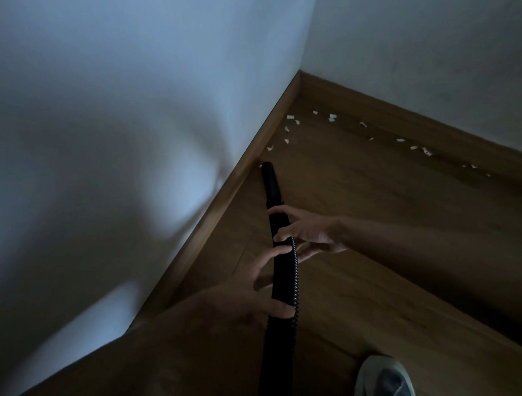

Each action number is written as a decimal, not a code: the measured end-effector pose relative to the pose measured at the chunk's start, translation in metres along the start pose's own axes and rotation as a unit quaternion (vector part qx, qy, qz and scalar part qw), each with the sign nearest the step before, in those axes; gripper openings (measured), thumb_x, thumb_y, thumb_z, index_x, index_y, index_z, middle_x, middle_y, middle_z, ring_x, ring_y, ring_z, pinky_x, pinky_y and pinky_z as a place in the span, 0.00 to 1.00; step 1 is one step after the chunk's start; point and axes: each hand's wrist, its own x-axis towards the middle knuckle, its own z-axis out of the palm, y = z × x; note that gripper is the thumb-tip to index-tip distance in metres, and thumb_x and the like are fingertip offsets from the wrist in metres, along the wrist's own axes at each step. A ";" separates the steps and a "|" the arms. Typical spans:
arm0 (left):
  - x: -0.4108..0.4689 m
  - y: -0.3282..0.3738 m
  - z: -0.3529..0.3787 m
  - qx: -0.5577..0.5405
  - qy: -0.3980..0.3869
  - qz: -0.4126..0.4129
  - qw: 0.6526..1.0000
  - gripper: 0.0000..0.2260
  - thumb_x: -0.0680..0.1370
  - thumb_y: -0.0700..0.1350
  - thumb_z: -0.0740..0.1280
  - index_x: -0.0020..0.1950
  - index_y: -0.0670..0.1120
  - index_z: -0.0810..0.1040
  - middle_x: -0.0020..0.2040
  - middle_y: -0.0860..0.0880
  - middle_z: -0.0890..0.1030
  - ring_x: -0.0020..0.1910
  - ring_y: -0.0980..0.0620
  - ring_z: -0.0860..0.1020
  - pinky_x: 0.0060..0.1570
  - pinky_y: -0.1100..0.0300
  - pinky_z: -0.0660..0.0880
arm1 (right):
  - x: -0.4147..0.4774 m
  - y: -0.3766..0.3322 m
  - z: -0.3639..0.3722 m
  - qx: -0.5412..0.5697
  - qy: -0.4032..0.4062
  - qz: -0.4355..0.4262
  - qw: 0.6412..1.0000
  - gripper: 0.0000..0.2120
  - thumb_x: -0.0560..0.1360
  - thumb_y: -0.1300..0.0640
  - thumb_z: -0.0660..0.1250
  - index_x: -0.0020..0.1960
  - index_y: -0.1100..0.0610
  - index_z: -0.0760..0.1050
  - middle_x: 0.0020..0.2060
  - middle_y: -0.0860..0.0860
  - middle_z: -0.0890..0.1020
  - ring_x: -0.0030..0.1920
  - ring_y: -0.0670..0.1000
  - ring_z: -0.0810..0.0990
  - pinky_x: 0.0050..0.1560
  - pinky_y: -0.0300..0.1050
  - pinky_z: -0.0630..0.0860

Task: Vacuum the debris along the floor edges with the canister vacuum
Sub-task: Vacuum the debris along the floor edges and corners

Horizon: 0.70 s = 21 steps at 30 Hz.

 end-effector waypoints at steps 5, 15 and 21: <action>0.004 0.015 0.001 0.012 0.023 0.017 1.000 0.42 0.67 0.30 0.75 0.73 0.59 0.65 0.65 0.45 0.77 0.66 0.51 0.76 0.62 0.49 0.77 | -0.001 -0.009 -0.008 0.007 0.022 -0.006 1.000 0.31 0.77 0.61 0.68 0.75 0.41 0.62 0.60 0.53 0.75 0.56 0.56 0.80 0.47 0.48 0.82; 0.015 0.025 -0.004 0.022 0.042 0.040 0.998 0.44 0.64 0.35 0.77 0.74 0.59 0.64 0.69 0.45 0.74 0.69 0.49 0.73 0.63 0.50 0.76 | 0.005 -0.028 -0.017 -0.015 0.027 -0.002 1.000 0.31 0.77 0.61 0.67 0.74 0.42 0.62 0.59 0.54 0.75 0.59 0.58 0.79 0.55 0.52 0.81; 0.016 0.025 -0.010 0.031 0.056 0.036 0.997 0.44 0.66 0.33 0.77 0.74 0.58 0.62 0.69 0.46 0.74 0.69 0.46 0.73 0.66 0.45 0.73 | 0.018 -0.031 -0.015 -0.023 0.020 -0.015 0.999 0.31 0.77 0.61 0.68 0.75 0.41 0.62 0.57 0.52 0.75 0.57 0.57 0.79 0.53 0.51 0.81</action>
